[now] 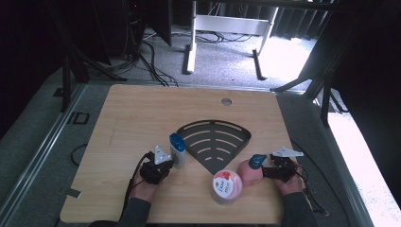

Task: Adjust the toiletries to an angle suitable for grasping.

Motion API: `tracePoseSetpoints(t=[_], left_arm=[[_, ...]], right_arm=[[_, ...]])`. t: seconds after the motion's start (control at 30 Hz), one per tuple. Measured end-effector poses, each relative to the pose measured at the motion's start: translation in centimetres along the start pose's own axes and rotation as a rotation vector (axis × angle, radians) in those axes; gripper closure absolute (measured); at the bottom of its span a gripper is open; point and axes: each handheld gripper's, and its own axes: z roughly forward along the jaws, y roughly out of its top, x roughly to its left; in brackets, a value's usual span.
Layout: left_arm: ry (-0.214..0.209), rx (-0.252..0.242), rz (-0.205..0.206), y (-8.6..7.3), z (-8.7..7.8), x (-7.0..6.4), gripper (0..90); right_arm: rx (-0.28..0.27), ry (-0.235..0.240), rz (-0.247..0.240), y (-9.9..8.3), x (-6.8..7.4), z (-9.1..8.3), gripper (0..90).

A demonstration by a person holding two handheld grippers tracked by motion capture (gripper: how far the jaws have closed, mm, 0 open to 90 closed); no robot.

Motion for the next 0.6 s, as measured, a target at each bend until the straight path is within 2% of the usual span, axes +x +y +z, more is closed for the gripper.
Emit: tracePoseSetpoints(t=[0.17, 0.23, 0.3, 0.43, 0.6], left_arm=[[-0.07, -0.036, 0.093, 0.7, -0.6, -1.9, 89.6], [-0.086, -0.04, 0.129, 1.2, -0.6, -2.7, 89.6], [-0.092, -0.037, 0.148, 1.7, -0.2, -3.3, 89.5], [-0.091, -0.026, 0.15, 2.2, 0.6, -3.7, 89.6], [-0.073, -0.019, 0.128, 2.3, 1.2, -3.5, 89.6]], right_arm=[[0.0, 0.001, -0.001, 0.0, 0.0, 0.0, 20.6], [0.0, 0.001, -0.001, 0.0, 0.0, 0.0, 20.6], [0.0, 0.001, -0.002, 0.0, 0.0, 0.0, 20.5], [0.0, 0.001, -0.002, 0.0, 0.0, 0.0, 20.5], [0.0, 0.001, -0.002, 0.0, 0.0, 0.0, 20.5]])
